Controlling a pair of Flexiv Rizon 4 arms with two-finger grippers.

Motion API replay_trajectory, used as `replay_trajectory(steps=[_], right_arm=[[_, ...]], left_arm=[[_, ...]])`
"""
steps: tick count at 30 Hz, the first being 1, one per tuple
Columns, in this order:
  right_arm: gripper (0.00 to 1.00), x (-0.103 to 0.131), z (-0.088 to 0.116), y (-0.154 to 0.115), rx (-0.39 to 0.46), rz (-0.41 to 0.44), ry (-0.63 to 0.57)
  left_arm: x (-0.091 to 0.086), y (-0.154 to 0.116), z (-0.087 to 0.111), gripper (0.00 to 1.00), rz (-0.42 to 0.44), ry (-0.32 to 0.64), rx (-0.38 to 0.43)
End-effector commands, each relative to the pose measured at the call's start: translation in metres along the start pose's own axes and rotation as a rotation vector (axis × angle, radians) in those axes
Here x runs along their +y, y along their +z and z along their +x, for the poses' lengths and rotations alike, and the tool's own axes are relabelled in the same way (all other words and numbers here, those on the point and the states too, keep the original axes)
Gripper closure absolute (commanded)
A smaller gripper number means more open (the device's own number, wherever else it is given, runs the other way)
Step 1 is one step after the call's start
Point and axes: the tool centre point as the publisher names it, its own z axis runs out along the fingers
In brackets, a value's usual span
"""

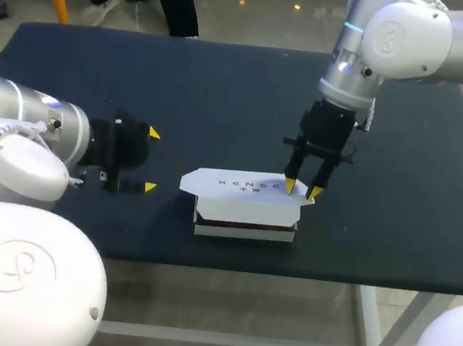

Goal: Assemble the packaging by folding the flat box into shape, placing the metal phone stand inside, and closing the box properly

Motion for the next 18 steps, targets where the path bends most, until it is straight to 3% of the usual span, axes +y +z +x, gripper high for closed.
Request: replay_trajectory(steps=[1, 3, 5, 16, 18], right_arm=[[0.53, 0.002, 0.0, 0.003, 0.002, 0.005, 0.002], [0.53, 0.002, 0.0, 0.003, 0.002, 0.008, 0.003], [0.53, 0.003, 0.001, 0.004, 0.002, 0.01, 0.003], [0.53, 0.002, 0.004, 0.003, 0.0, 0.006, 0.004], [0.53, 0.001, 0.005, 0.003, 0.003, 0.005, 0.005]], left_arm=[[-0.011, 0.002, -0.023, 0.0, -0.126, -0.223, 0.248], [-0.011, 0.0, -0.038, 0.0, -0.159, -0.429, 0.37], [-0.011, 0.006, -0.048, 0.0, -0.419, -0.658, 0.21], [-0.011, 0.006, -0.048, 0.0, -0.419, -0.658, 0.21], [-0.014, 0.01, -0.051, 0.0, -0.406, -0.726, 0.281]])
